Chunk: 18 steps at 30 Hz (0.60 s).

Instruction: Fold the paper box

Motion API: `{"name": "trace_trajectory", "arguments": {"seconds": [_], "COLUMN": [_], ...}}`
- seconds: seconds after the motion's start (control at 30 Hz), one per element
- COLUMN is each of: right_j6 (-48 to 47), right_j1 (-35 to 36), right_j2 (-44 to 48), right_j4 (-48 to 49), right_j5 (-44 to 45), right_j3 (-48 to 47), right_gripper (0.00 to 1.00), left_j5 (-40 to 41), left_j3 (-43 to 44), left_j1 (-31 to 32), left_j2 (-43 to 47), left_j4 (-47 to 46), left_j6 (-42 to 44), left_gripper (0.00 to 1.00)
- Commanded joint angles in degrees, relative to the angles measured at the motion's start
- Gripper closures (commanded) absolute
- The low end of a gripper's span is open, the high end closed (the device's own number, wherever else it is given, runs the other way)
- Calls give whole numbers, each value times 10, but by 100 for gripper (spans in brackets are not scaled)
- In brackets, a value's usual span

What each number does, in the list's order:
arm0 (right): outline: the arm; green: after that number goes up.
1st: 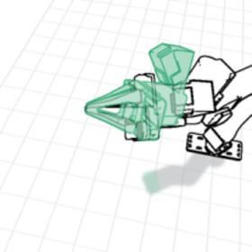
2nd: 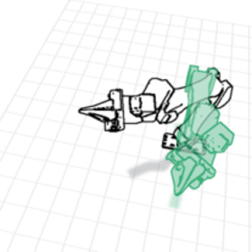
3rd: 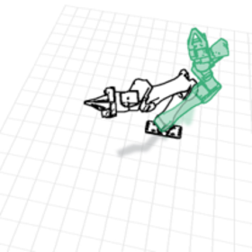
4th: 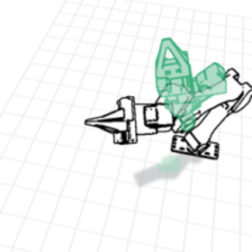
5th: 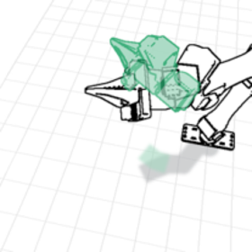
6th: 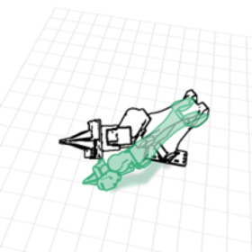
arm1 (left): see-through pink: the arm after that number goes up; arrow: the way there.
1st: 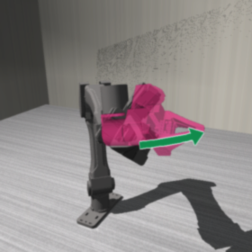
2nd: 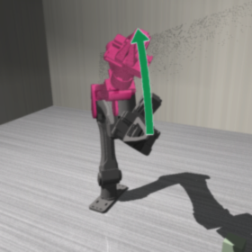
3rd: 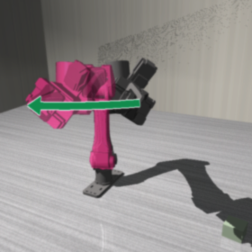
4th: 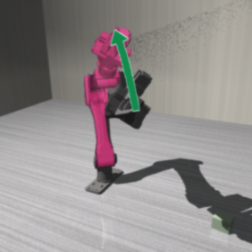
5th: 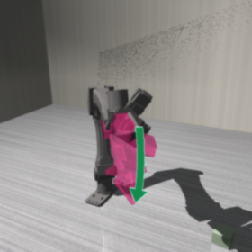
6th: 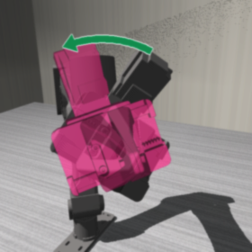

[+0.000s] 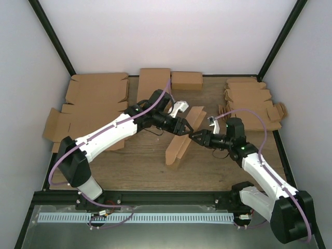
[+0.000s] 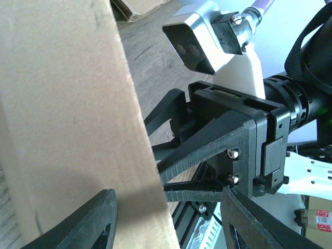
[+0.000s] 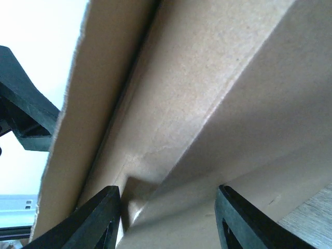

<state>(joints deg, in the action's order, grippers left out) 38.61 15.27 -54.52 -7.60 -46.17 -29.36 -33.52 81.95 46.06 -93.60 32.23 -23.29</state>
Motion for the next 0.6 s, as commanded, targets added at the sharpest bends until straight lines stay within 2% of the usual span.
{"name": "trace_trajectory", "arguments": {"seconds": [0.0, 0.13, 0.23, 0.43, 0.57], "right_j6": [12, 1, -23, -92, -100], "right_j1": [26, 28, 28, 25, 17], "right_j2": [-14, -25, -27, -38, -40], "right_j4": [17, 10, -20, -113, -120], "right_j5": [25, 35, 52, 107, 99], "right_j3": [7, -5, -29, -95, -107], "right_gripper": [49, 49, 45, 41, 39], "left_j5": [-6, -9, 8, 112, 180], "left_j3": [5, 13, 31, 59, 25], "left_j1": [1, 1, 1, 1, 0], "left_j2": [-13, -7, 5, 42, 68], "left_j4": [-4, -4, 15, 97, 126], "left_j6": [8, 4, 11, 33, 42], "left_gripper": [43, 42, 35, 19, 8]}}
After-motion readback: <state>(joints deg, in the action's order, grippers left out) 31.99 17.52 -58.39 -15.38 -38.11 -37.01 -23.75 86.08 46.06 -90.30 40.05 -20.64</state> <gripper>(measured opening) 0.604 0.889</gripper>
